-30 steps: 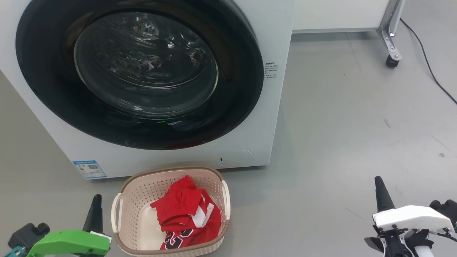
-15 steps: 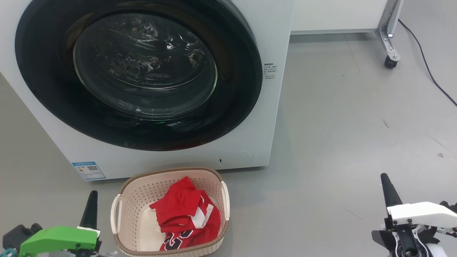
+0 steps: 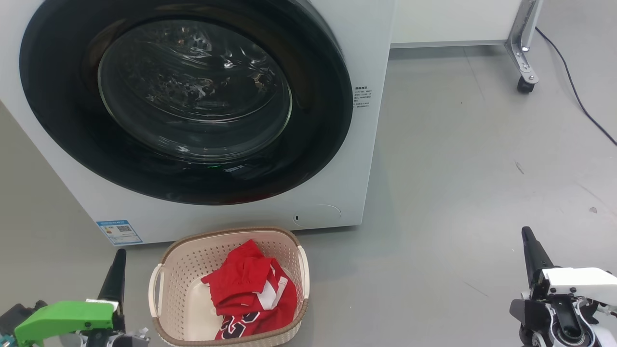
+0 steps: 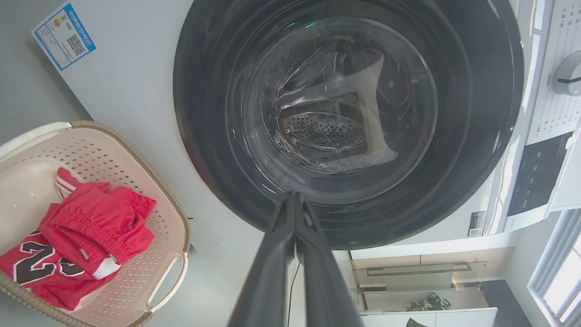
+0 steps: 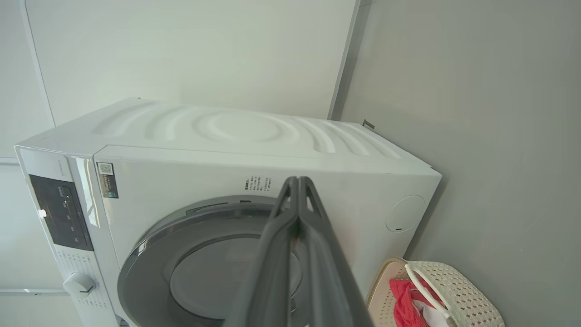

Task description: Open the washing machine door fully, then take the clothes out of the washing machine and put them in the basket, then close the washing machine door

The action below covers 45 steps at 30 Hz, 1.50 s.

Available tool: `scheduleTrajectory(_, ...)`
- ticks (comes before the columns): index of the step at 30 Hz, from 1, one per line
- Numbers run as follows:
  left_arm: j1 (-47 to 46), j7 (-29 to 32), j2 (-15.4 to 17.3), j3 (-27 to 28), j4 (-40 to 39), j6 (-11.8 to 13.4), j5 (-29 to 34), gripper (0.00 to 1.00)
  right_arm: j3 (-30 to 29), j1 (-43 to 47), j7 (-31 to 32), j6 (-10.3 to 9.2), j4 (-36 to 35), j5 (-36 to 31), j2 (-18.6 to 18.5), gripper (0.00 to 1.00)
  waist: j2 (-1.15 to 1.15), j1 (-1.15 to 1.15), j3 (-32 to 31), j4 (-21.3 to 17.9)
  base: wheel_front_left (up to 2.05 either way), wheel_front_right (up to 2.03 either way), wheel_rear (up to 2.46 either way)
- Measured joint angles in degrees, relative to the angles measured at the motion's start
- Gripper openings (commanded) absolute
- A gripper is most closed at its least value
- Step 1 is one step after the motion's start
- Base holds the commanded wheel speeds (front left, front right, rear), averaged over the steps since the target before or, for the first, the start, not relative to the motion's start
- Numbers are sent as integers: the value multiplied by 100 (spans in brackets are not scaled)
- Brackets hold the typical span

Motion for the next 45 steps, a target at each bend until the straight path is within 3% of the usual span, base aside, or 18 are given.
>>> scheduleTrajectory(8,-58,158,0,87,4,-1,-580,0,-112,-103,108,94,51,556,-37,0,0,0,-11,-9,0,0,0)
scheduleTrajectory(45,-60,158,0,107,5,-2,-591,0,-143,-182,157,102,154,557,-37,0,0,0,-13,-12,0,0,0)
